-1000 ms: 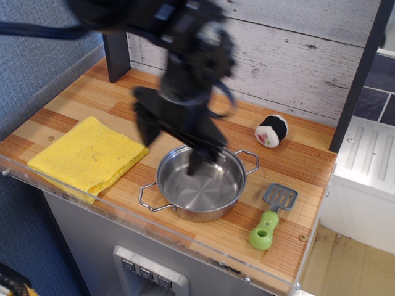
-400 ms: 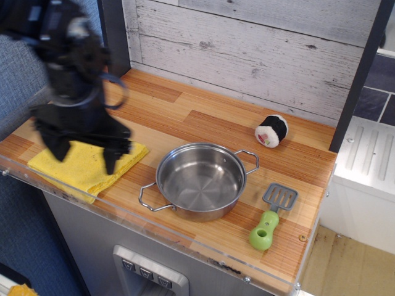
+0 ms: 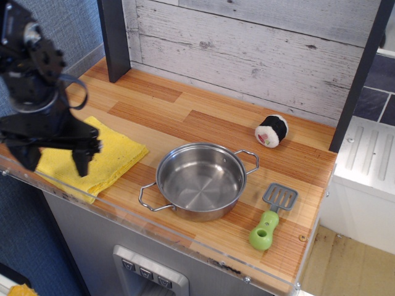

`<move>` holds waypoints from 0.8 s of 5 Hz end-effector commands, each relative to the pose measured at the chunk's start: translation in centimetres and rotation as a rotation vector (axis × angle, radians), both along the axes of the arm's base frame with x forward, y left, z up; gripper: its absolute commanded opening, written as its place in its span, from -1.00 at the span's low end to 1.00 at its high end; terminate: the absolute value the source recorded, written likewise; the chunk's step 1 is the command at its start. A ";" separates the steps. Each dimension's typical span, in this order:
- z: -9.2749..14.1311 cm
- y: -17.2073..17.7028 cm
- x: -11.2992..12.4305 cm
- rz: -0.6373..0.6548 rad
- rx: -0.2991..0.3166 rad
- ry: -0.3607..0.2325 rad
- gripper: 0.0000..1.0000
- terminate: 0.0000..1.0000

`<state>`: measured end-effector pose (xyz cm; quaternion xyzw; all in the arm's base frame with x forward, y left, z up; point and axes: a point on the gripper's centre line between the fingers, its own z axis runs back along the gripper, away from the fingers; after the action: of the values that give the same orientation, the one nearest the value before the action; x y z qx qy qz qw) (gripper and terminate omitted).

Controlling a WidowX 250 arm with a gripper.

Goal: Place the yellow towel to the left of the sushi roll

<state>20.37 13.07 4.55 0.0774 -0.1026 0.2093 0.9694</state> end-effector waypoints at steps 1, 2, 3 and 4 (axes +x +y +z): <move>-0.4 -0.1 1.4 0.009 0.009 -0.001 1.00 -1.00; -0.5 0.6 2.3 0.008 0.011 0.002 1.00 -1.00; -0.8 0.1 3.7 0.002 0.010 0.005 1.00 -1.00; -1.9 0.3 4.1 -0.008 0.003 0.027 1.00 -1.00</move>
<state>24.31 13.36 1.53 0.0751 -0.0688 0.2044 0.9736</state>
